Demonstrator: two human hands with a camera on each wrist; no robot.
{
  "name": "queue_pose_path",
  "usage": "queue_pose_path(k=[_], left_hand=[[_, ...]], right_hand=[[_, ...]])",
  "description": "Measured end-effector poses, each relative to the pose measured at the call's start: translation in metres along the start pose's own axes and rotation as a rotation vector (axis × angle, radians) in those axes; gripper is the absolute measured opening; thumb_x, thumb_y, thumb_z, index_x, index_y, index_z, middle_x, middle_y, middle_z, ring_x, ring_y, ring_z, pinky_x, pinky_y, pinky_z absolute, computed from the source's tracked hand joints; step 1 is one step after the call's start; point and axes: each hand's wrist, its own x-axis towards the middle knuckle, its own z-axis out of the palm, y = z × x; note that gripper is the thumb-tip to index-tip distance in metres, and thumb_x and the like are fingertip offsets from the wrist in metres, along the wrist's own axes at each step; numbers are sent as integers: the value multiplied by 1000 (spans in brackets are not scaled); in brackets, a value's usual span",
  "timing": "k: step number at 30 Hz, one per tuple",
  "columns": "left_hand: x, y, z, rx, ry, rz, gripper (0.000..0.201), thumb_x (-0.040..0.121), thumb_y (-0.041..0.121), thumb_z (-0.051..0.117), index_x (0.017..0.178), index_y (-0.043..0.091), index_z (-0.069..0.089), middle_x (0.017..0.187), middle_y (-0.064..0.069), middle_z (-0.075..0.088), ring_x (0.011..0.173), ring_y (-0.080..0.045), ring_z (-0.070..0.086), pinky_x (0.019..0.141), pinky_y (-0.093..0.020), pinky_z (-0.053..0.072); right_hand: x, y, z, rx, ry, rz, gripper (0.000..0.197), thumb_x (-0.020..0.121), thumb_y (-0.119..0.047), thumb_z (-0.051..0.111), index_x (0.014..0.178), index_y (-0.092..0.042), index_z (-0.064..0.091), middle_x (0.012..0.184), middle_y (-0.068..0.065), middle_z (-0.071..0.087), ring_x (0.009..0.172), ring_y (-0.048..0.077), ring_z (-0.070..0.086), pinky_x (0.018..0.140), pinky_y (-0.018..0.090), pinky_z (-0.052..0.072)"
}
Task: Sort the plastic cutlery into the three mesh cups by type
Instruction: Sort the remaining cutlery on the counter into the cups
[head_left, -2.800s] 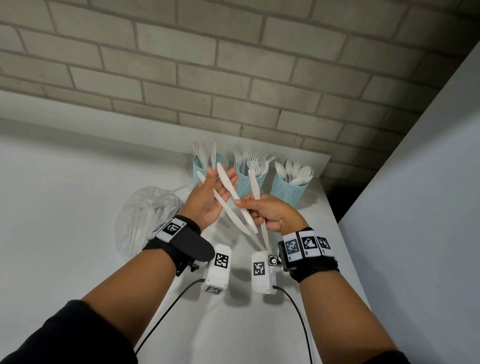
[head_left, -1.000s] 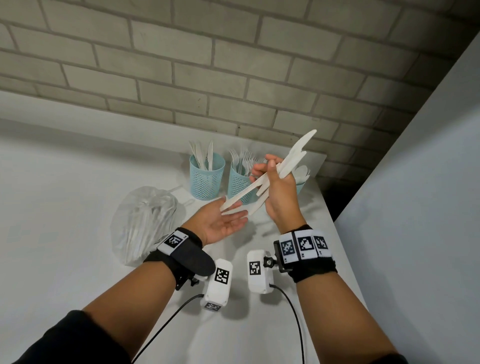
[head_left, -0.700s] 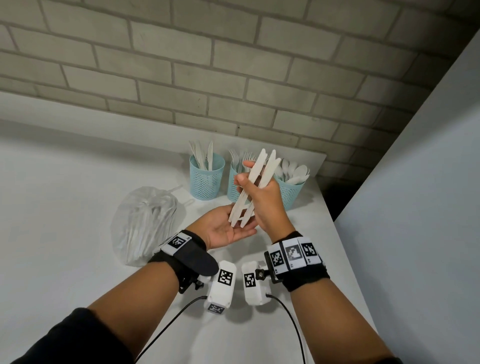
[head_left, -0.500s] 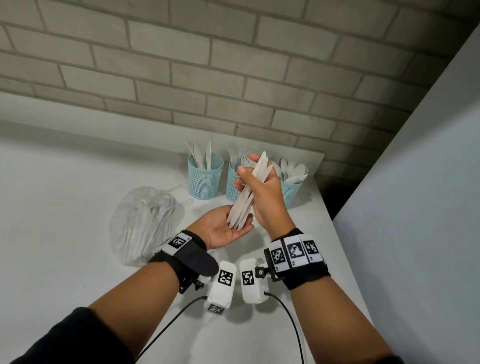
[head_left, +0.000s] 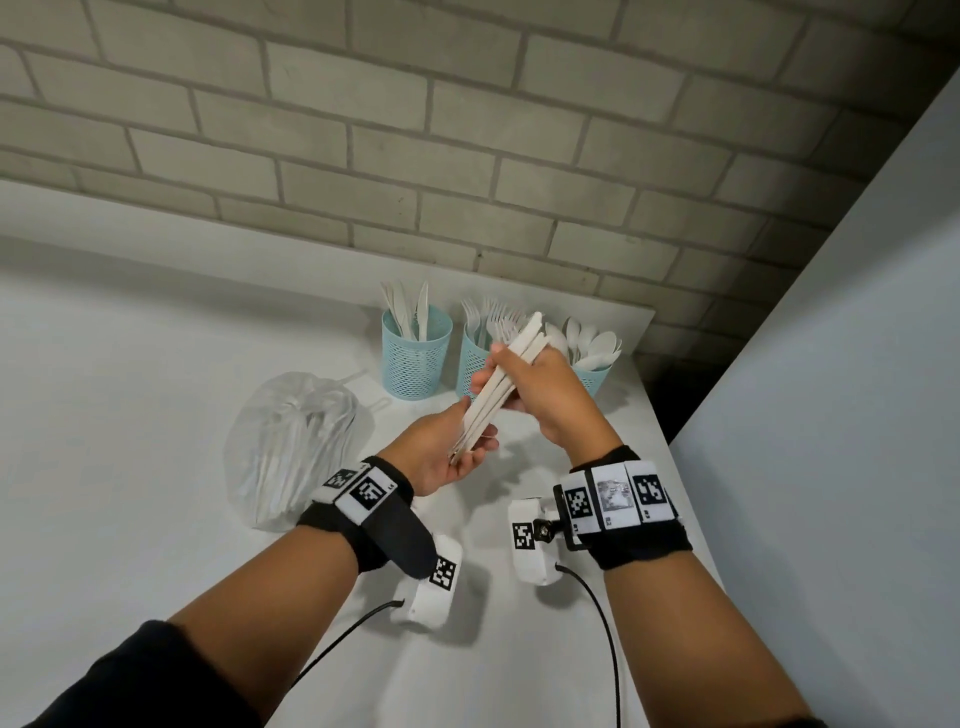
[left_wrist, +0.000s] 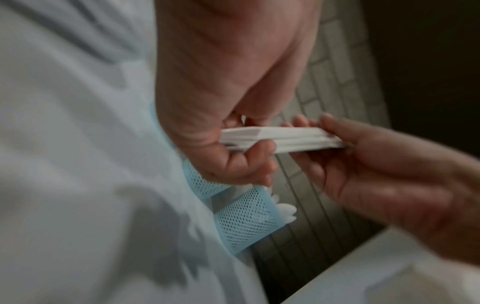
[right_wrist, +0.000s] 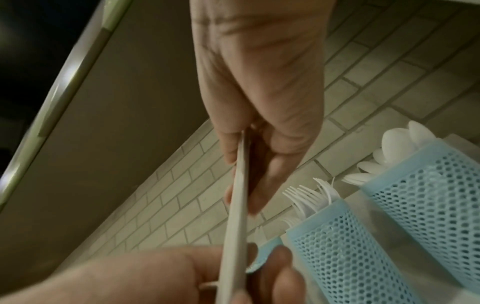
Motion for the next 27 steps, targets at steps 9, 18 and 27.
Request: queue_pose_path(k=[9,18,27], left_hand=[[-7,13,-25,440,292,251,50,101,42,24,80,10,56,63,-1,49,48,-11,37,41,-17,28],[-25,40,-98,1184,833,348,54,88,40,58,132,14,40,132,-14,41,124,-33,33,96,-41,36],[-24,28,-132,1157,778,98,98,69,49,76,140,10,21,136,-16,32,127,-33,33,99,-43,37]], right_hand=[[26,-25,17,-131,-102,167,21,92,-17,58,98,3,56,76,15,65,45,16,66,45,24,56],[79,-38,43,-188,287,-292,31,88,-27,64,87,4,67,81,17,68,74,27,69,69,42,59],[110,-11,70,-555,146,-139,30,84,-29,69,91,0,66,91,9,67,82,23,64,73,31,50]])
